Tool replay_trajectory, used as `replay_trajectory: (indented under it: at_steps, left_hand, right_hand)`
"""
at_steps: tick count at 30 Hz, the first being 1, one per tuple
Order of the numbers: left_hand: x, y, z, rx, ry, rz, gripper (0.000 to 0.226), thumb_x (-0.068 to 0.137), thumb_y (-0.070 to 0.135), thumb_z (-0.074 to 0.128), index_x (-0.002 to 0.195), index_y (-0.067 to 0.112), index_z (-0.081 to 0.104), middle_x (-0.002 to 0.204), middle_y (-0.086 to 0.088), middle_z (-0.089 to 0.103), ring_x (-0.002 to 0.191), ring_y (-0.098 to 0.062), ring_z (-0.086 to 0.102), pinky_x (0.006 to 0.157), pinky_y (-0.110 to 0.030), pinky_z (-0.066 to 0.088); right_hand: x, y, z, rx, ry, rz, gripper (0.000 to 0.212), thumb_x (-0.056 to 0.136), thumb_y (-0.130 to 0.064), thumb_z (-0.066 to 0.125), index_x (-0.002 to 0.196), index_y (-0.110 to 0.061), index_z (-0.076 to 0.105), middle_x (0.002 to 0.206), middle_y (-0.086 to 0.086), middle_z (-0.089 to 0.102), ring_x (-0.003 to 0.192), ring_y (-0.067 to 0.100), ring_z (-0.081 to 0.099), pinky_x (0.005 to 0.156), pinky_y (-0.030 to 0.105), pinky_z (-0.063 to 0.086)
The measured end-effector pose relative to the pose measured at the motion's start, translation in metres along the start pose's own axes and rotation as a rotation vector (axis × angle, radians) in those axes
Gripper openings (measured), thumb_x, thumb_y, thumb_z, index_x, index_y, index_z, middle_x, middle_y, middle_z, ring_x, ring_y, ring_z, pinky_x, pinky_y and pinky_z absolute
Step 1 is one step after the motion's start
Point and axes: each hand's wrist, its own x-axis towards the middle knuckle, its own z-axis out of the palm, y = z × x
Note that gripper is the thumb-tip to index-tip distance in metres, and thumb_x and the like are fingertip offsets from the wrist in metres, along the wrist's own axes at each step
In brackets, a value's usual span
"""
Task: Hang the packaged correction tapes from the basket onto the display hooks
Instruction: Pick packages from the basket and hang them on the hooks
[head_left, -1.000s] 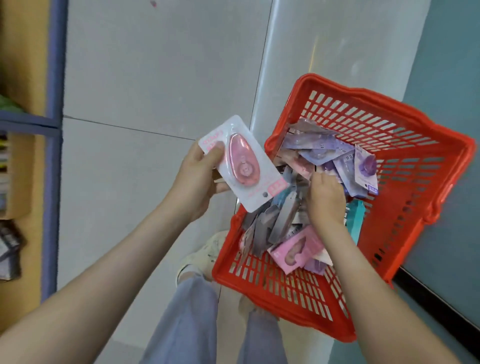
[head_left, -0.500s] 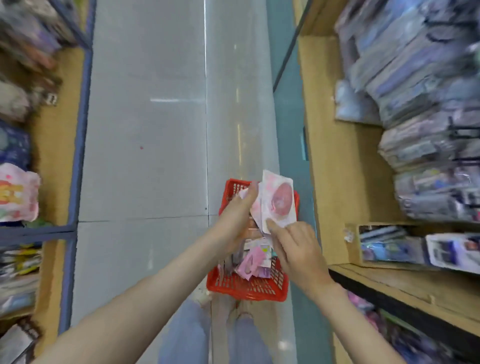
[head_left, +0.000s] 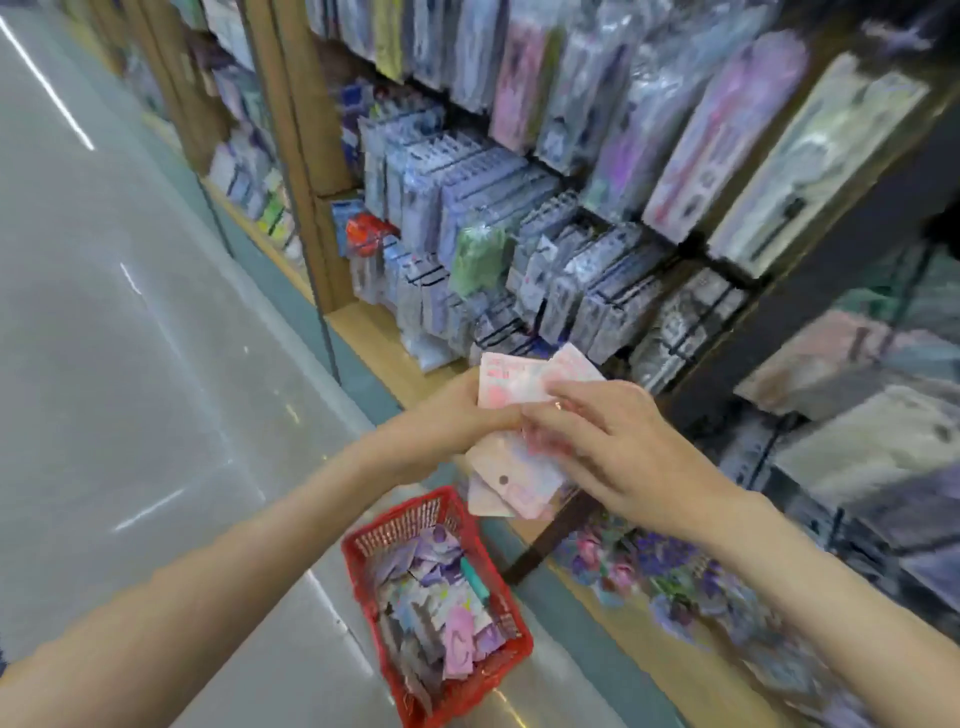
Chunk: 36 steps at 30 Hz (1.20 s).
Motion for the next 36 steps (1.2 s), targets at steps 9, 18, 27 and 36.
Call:
replay_trajectory:
  at_steps: [9, 18, 27, 36]
  left_hand:
    - [0.006, 0.091, 0.113, 0.025, -0.25, 0.091, 0.017, 0.094, 0.022, 0.049, 0.101, 0.013, 0.062, 0.082, 0.003, 0.074, 0.072, -0.009, 0.069, 0.061, -0.019, 0.054]
    - [0.004, 0.158, 0.17, -0.305, 0.085, 0.271, 0.02, 0.095, 0.031, 0.055, 0.102, 0.016, 0.065, 0.092, -0.002, 0.074, 0.084, -0.017, 0.069, 0.072, -0.033, 0.054]
    - [0.027, 0.287, 0.136, -0.095, 0.149, 0.798, 0.003, 0.091, 0.021, 0.062, 0.09, 0.021, 0.065, 0.073, 0.011, 0.073, 0.065, -0.003, 0.067, 0.052, -0.018, 0.049]
    - [0.072, 0.395, 0.121, 0.065, -0.115, 0.998, 0.012, 0.084, 0.025, 0.067, 0.095, 0.021, 0.066, 0.082, 0.012, 0.074, 0.08, -0.006, 0.071, 0.066, -0.018, 0.055]
  right_hand:
    - [-0.085, -0.011, -0.131, -0.234, 0.112, 0.252, 0.053, 0.088, -0.03, 0.052, 0.137, -0.014, 0.04, 0.126, 0.005, 0.059, 0.115, 0.023, 0.048, 0.096, 0.034, 0.031]
    - [-0.112, -0.021, -0.219, -0.311, 0.386, 0.515, 0.051, 0.082, -0.047, 0.048, 0.121, -0.015, 0.058, 0.126, 0.0, 0.057, 0.117, 0.02, 0.042, 0.085, 0.024, 0.017]
    - [-0.067, -0.02, -0.324, -0.259, 0.858, 0.55, 0.05, 0.088, -0.033, 0.066, 0.13, -0.027, 0.042, 0.108, -0.011, 0.048, 0.102, 0.014, 0.047, 0.088, 0.032, 0.038]
    - [0.023, 0.041, -0.412, -0.693, 1.029, 0.738, 0.056, 0.096, -0.043, 0.045, 0.148, -0.029, 0.031, 0.12, 0.012, 0.047, 0.112, 0.028, 0.041, 0.09, 0.034, 0.035]
